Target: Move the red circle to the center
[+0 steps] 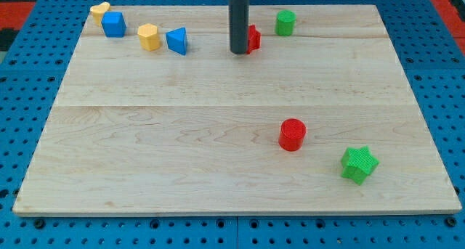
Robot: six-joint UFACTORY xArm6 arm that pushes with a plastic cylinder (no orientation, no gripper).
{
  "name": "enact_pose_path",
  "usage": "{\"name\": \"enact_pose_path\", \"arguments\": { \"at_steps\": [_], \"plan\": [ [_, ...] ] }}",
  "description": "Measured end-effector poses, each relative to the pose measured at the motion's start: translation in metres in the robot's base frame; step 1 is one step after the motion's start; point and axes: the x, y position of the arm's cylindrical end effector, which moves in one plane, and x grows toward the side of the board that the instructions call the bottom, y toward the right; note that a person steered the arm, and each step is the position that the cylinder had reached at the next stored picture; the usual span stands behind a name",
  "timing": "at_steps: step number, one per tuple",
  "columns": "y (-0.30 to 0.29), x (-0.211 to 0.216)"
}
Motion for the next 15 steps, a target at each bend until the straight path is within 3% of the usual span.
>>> {"name": "enact_pose_path", "arguments": {
  "at_steps": [1, 2, 4, 5, 7, 9, 11, 13, 15],
  "plan": [
    [0.017, -0.007],
    [0.03, 0.042],
    [0.156, 0.171],
    [0.144, 0.228],
    [0.104, 0.185],
    [0.098, 0.211],
    [0.016, 0.178],
    [-0.024, 0.184],
    [-0.035, 0.126]
  ]
}}
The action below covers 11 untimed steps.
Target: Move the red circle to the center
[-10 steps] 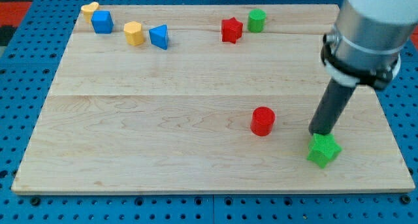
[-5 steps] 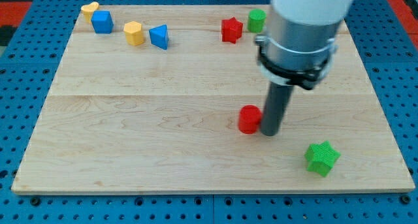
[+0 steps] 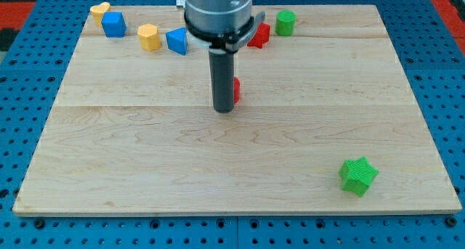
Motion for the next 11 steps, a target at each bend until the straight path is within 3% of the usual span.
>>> {"name": "enact_pose_path", "arguments": {
  "at_steps": [3, 6, 11],
  "plan": [
    [0.048, -0.037],
    [0.025, -0.117],
    [0.02, -0.112]
  ]
}}
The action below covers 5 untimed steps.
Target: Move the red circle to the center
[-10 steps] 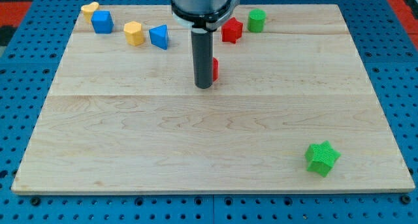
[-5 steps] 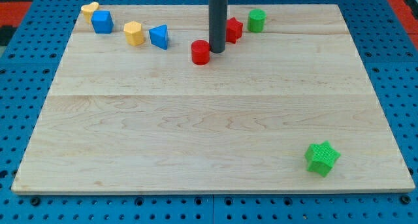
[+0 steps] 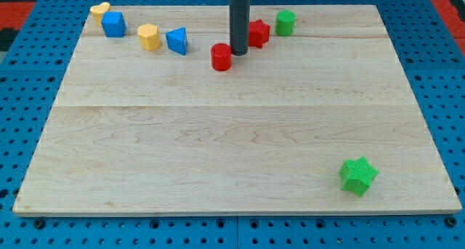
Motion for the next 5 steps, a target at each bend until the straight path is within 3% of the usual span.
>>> {"name": "enact_pose_path", "arguments": {
  "at_steps": [2, 4, 5],
  "plan": [
    [0.001, 0.02],
    [0.192, 0.06],
    [0.241, 0.069]
  ]
}}
